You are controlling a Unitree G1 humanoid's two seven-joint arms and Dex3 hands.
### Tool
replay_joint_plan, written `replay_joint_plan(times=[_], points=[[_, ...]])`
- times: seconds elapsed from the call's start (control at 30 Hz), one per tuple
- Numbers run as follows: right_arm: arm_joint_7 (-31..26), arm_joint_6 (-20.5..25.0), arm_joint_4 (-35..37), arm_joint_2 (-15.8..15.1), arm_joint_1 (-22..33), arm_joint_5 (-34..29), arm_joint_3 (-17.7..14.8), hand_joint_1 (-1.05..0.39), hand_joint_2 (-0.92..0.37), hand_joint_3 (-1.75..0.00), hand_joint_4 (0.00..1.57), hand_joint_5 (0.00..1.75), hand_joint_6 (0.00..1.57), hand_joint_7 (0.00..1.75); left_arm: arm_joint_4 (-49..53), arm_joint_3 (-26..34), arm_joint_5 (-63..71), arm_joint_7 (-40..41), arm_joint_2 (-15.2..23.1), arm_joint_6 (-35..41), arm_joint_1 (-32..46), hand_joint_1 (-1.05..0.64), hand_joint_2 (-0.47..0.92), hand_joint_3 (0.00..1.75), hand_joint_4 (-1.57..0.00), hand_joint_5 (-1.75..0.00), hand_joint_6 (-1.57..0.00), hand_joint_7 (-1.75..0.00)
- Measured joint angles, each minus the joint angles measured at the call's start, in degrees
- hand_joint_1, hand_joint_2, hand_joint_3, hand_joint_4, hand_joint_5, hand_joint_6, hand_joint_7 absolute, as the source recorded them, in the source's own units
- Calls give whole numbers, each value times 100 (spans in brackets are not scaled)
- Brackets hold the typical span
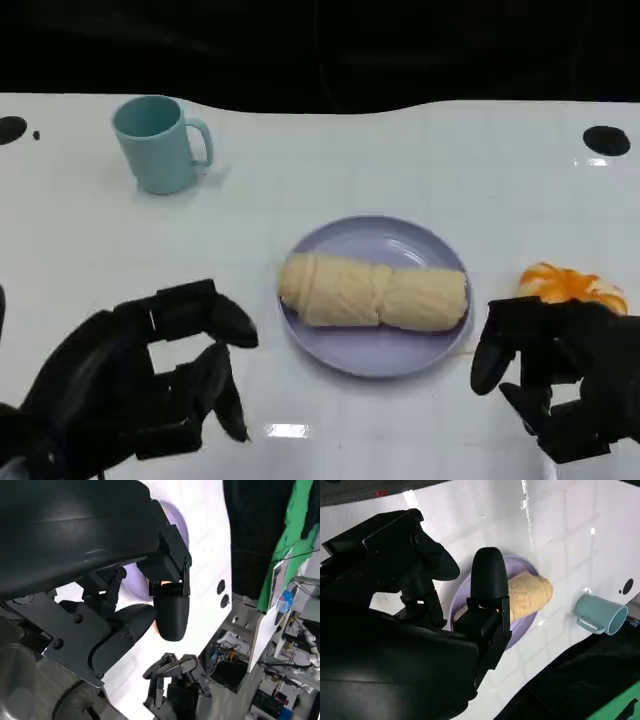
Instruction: Grasp the towel on the left side of the plate with the left hand and place it into the plate.
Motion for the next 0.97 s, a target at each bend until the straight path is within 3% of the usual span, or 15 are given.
replay_joint_plan(times=[0.33,0.87,0.97], points=[[54,-218,96,-70,49,48,-72,3,-53,-114,76,175,70,150,560,-276,148,445,146,-40,-147,-8,50,145,-83,-175,-70,-175],[73,-489,231,-81,160,100,-240,3,-53,-116,75,175,69,151,823,-616,317,528,275,-446,-169,-7,45,146,-85,-175,-72,-173],[84,-531,267,-82,163,101,-251,2,-54,-116,75,175,69,151,840,-650,331,539,279,-450,-170,-7,51,139,-84,-175,-72,-172]])
